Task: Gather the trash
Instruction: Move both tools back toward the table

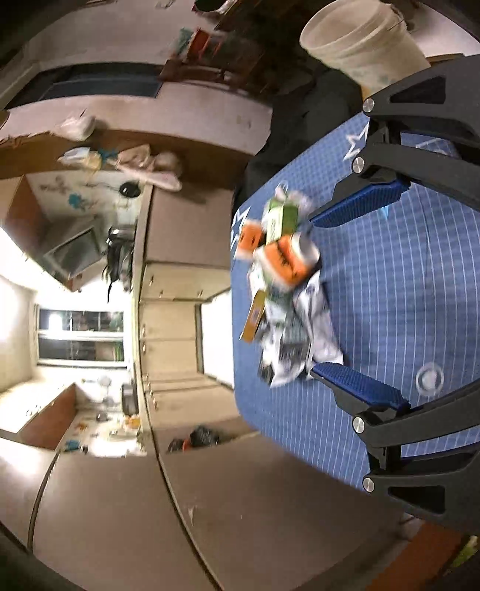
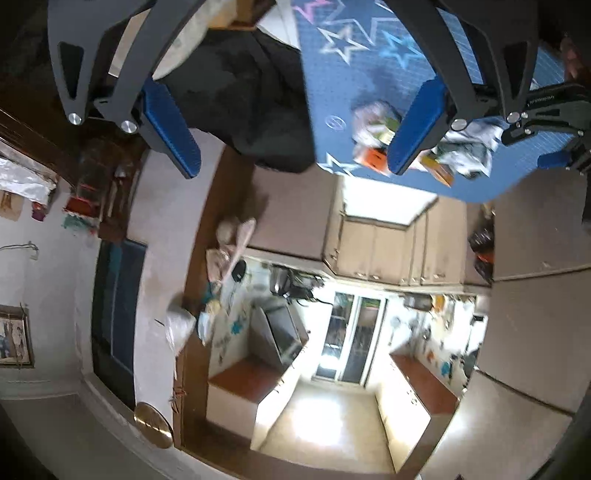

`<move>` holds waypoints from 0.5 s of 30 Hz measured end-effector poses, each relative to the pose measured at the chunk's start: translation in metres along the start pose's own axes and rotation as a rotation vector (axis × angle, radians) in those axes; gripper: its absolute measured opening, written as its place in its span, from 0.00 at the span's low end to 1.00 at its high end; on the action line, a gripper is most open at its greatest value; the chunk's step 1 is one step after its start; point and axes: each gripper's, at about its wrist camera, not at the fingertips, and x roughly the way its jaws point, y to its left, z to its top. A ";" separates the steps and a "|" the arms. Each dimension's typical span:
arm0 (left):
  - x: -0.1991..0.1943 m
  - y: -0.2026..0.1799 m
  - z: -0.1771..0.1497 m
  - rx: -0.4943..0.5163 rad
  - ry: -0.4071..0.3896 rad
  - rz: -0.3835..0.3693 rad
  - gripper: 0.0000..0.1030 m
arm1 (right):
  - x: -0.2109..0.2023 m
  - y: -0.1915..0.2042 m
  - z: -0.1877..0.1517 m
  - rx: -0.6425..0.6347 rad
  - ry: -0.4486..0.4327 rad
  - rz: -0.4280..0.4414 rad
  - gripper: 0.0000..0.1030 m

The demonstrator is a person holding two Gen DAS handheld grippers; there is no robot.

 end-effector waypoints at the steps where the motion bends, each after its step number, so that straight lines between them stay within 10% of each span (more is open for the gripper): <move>1: -0.003 0.004 0.001 -0.005 -0.007 0.008 0.74 | 0.000 0.003 0.004 -0.001 -0.007 0.007 0.95; 15: -0.017 0.020 -0.002 -0.007 -0.058 0.031 0.75 | 0.002 0.027 0.018 -0.043 -0.025 0.031 0.95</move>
